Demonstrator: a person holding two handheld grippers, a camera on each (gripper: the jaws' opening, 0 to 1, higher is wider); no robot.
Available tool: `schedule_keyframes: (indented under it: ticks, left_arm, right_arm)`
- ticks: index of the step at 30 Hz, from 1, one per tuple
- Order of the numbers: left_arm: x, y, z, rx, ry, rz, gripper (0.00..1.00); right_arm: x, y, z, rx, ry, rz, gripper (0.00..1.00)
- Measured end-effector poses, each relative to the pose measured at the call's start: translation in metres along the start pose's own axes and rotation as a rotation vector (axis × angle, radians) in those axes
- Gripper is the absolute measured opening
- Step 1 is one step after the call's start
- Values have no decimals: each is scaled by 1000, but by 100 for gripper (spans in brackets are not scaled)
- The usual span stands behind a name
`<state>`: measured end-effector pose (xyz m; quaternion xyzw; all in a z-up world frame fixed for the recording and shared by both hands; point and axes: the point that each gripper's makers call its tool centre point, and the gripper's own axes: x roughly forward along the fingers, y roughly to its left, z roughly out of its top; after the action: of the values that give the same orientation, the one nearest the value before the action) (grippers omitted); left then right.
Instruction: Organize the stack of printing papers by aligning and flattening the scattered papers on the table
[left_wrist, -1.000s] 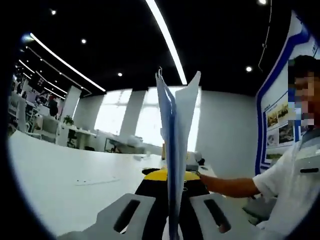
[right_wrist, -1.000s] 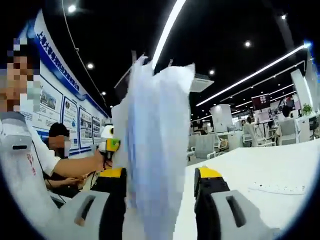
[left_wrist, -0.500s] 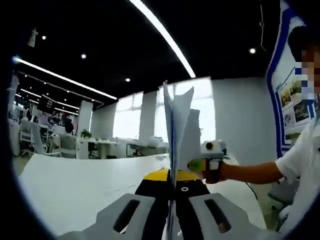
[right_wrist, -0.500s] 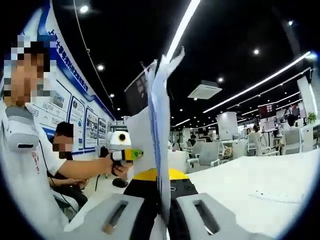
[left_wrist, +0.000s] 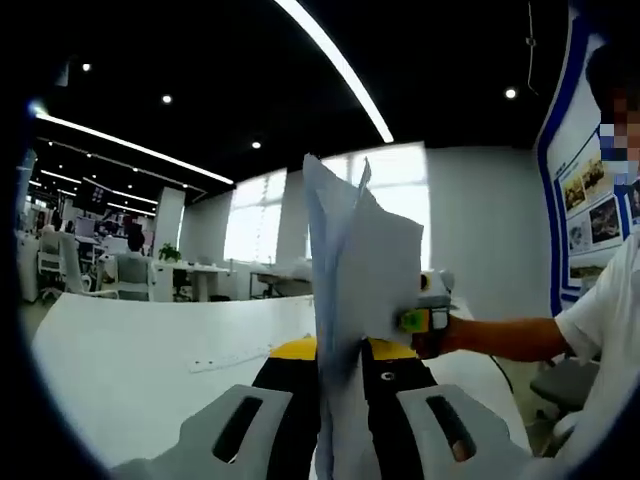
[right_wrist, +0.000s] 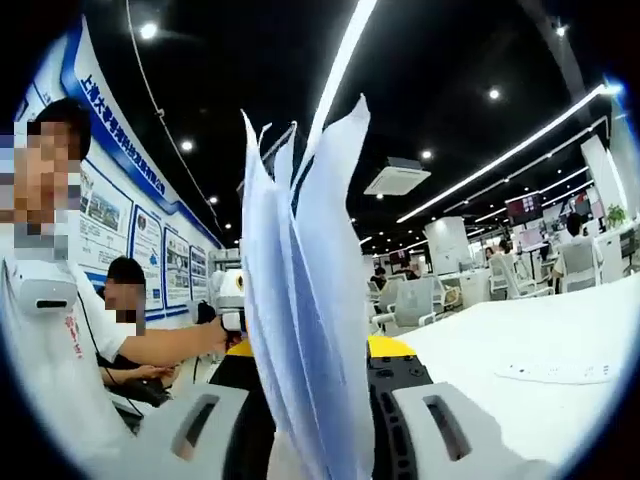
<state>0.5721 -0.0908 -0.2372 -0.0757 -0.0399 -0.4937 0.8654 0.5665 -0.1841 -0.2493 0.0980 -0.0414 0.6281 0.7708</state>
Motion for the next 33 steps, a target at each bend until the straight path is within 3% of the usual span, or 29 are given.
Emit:
schedule_keyframes:
  ticks: [2, 6, 7, 9, 10, 12, 14, 18, 19, 20, 22, 24, 27, 29, 30, 31, 32, 33]
  left_arm:
    - [0, -2, 1, -1, -14, -4, 6]
    - [-1, -11, 2, 3, -28, -24, 7]
    - [-1, -12, 3, 7, -23, -23, 12]
    - [-7, -4, 8, 111, -15, 21, 30]
    - [-10, -2, 13, 120, -23, 28, 38]
    - [-17, 1, 19, 106, 12, 39, 43]
    - [-20, 3, 31, 168, 37, 41, 51]
    - [-19, 1, 33, 180, 56, 32, 62]
    - [-17, -3, 37, 205, 94, 14, 64]
    - [-13, -8, 42, 236, 143, -11, 64]
    - [-7, -21, 53, 300, 245, -69, 69]
    - [2, -33, 59, 332, 305, -122, 70]
    - [19, -49, 61, 331, 346, -179, 69]
    - [30, -55, 61, 320, 352, -199, 59]
    - [34, -59, 58, 315, 355, -221, 49]
    - [39, -62, 55, 315, 355, -235, 31]
    - [40, -65, 52, 318, 351, -258, 19]
    - [39, -74, 47, 292, 354, -299, 12]
  right_arm:
    - [0, 4, -1, -46, 5, 19, 2]
    - [-4, 7, 6, -73, 14, 30, 0]
    - [-6, 7, 8, -106, 32, 27, 0]
    - [-10, 12, 17, -154, 86, 49, 0]
    - [-13, 14, 24, -156, 137, 54, 0]
    - [-15, 19, 30, -162, 216, 70, 0]
    - [-18, 23, 33, -178, 344, 87, 0]
    - [-18, 25, 34, -180, 360, 92, 0]
    - [-21, 32, 39, -198, 500, 141, 0]
    - [-20, 33, 42, -230, 540, 150, 0]
    - [-21, 36, 47, -207, 683, 175, 0]
    - [-20, 38, 49, -214, 748, 202, 0]
    - [-12, 45, 49, -216, 828, 226, 0]
    - [-7, 49, 46, -212, 877, 249, 0]
    - [-4, 54, 43, -191, 905, 261, 0]
    - [-3, 56, 41, -175, 928, 264, 0]
    - [3, 58, 40, -183, 916, 266, 0]
    - [4, 60, 37, -183, 916, 269, 0]
